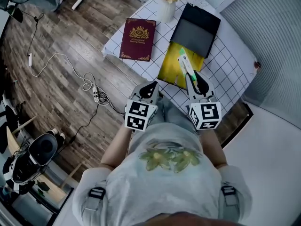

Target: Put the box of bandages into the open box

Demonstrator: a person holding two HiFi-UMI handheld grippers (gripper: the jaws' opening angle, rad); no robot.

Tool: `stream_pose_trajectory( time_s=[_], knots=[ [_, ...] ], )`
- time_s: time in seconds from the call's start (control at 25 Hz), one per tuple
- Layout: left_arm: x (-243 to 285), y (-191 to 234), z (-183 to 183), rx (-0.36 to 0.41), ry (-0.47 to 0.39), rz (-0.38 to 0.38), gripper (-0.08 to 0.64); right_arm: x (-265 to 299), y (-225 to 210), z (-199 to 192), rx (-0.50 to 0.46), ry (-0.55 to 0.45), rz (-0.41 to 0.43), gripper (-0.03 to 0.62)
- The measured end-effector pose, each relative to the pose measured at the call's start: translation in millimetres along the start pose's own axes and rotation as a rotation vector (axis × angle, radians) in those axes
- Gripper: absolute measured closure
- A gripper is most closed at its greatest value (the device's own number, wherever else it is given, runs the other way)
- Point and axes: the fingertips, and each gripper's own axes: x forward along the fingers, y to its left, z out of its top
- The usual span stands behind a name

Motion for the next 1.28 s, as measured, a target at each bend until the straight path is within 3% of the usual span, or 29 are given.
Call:
stream_pose_trajectory(
  time_s=[0.64, 1.28],
  knots=[
    [10, 6, 21, -0.03, -0.031, 0.055, 0.554, 19, -6, -5, -0.017, 0.029, 0.074, 0.503],
    [17, -2, 10, -0.043, 0.008, 0.054, 0.554, 25, -9, -19, -0.023, 0.064, 0.115, 0.503]
  ],
)
